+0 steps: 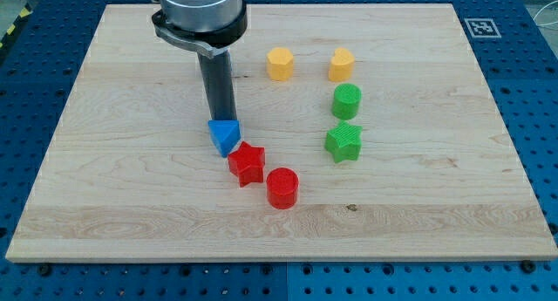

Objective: Push the blue cube towards the blue triangle

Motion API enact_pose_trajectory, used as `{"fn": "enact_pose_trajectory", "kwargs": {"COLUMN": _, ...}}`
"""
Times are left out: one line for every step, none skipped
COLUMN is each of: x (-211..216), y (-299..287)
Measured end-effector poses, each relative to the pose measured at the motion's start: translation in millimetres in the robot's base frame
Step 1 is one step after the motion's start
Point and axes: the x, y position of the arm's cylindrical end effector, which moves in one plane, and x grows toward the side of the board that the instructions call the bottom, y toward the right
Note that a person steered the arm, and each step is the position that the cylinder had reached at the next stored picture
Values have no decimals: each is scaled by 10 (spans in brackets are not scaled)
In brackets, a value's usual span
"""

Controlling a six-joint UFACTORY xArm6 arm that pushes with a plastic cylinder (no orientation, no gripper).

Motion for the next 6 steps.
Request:
{"fn": "enact_pose_trajectory", "kwargs": {"x": -90, "y": -179}}
{"fn": "enact_pose_trajectory", "kwargs": {"x": -315, "y": -562}}
{"fn": "enact_pose_trajectory", "kwargs": {"x": -667, "y": -800}}
{"fn": "enact_pose_trajectory", "kwargs": {"x": -1155, "y": -951}}
{"fn": "enact_pose_trajectory", "kwargs": {"x": -1558, "y": -875}}
{"fn": "enact_pose_trajectory", "kwargs": {"x": -1487, "y": -393}}
